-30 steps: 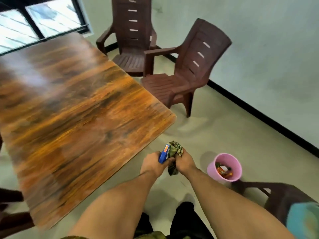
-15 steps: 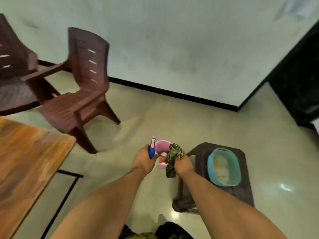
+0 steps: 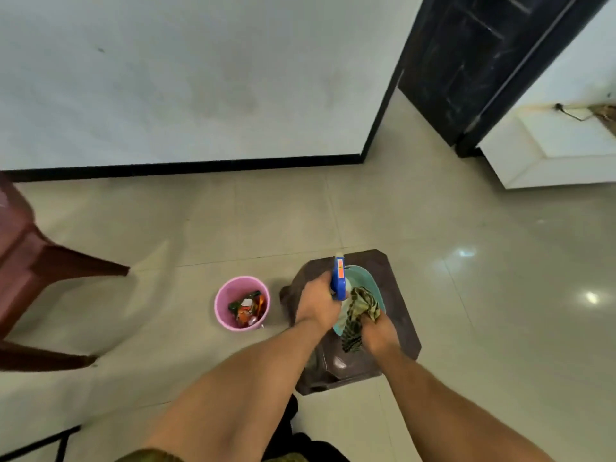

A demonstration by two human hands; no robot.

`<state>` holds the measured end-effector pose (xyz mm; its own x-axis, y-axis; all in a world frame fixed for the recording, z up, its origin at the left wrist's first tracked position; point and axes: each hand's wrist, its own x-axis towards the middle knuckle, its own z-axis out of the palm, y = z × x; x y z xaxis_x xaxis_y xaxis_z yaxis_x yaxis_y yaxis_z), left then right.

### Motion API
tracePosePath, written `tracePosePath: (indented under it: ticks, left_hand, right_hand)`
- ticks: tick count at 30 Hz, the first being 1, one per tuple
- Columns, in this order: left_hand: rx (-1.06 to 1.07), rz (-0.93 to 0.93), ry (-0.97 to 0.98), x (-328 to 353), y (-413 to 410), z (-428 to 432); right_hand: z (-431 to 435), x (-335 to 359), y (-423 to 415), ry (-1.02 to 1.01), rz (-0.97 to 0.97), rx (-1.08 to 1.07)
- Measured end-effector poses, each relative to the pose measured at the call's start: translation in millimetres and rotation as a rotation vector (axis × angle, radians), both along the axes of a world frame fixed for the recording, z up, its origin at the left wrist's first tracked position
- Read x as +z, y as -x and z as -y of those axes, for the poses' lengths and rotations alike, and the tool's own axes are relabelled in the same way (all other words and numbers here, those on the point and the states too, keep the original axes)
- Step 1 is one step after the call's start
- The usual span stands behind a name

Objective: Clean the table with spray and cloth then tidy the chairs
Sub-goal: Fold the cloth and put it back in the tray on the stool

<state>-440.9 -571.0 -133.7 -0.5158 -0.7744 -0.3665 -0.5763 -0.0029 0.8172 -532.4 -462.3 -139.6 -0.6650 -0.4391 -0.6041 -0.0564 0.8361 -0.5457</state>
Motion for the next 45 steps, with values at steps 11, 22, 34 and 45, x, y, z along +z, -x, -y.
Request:
tracePosePath:
  ticks: [11, 22, 34, 45]
  left_hand:
    - [-0.095, 0.166, -0.046, -67, 97, 10]
    - [0.13, 0.259, -0.135, -141, 129, 0]
    - [0.526, 0.233, -0.138, -107, 100, -27]
    - [0.306, -0.092, -0.425, -56, 69, -79]
  right_hand:
    - [-10, -39, 79, -0.019, 0.093, -0.047]
    - [0, -87, 135, 0.06, 0.194, 0.145]
    - [-22, -80, 137, 0.151, 0.6, -0.256]
    - [-7, -23, 146, 0.111, 0.786, -0.069]
